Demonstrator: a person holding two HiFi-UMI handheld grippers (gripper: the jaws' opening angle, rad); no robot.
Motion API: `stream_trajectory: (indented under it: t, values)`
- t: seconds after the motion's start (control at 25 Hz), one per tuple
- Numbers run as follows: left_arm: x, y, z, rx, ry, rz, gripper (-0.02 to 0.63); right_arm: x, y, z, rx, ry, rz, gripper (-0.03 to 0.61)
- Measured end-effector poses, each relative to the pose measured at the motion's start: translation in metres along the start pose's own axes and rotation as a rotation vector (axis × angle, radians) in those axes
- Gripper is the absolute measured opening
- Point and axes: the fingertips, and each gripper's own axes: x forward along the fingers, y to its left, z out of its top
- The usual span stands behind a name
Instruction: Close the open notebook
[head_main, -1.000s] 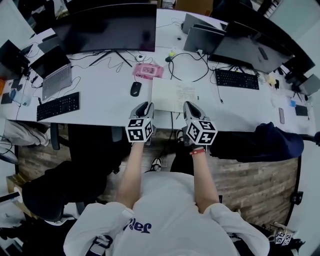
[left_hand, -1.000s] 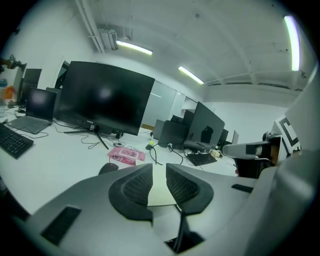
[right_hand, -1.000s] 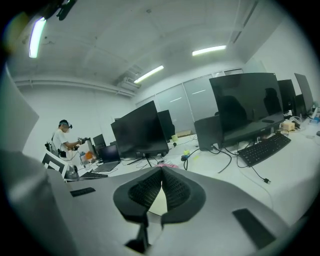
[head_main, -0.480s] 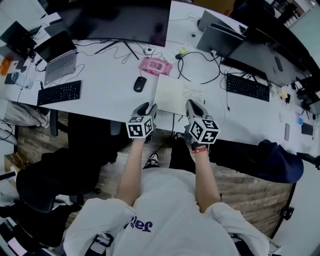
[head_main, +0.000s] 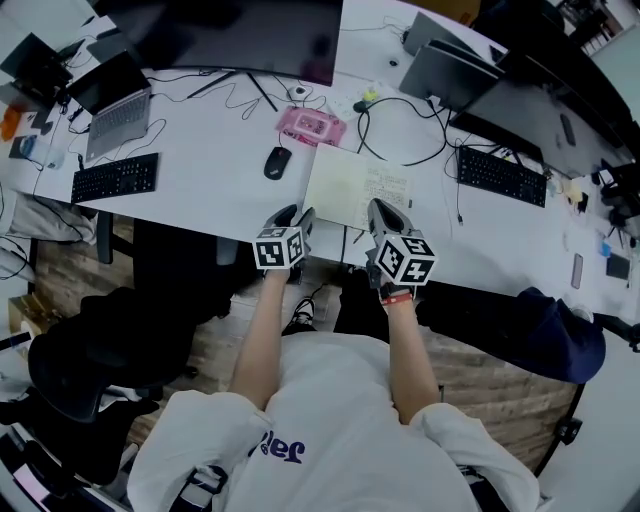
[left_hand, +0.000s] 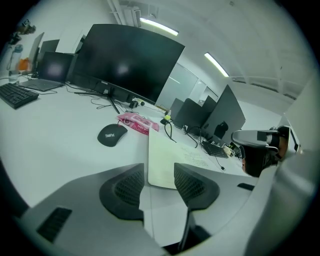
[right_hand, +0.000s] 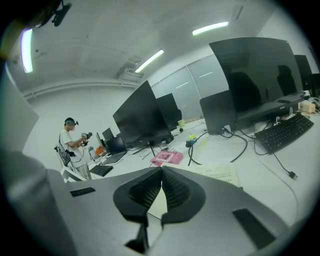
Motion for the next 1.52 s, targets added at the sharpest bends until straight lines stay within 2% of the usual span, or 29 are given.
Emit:
stream_trajectory:
  t: [0.64,0.84,0.96,1.24,1.52]
  values:
    - [0.026,0.01,-0.019,-0.017,0.089,0.03,0.195,0.005,-0.011,-0.002,0.147,-0.019,0.044,0.014]
    - [0.028,0.008,-0.018,-0.007,0.098,0.058,0.13,0.001,-0.013,0.001,0.16,-0.036,0.044,0.015]
    - [0.027,0.008,-0.017,-0.013,0.106,0.063,0.123,0.0,-0.011,0.0,0.167,-0.041,0.047,0.015]
    - [0.025,0.007,-0.013,-0.032,0.08,0.044,0.109,-0.003,-0.011,0.002,0.172,-0.05,0.045,0.014]
    - [0.02,0.001,-0.008,-0.009,0.067,0.048,0.095,-0.01,-0.023,0.01,0.186,-0.081,0.022,0.014]
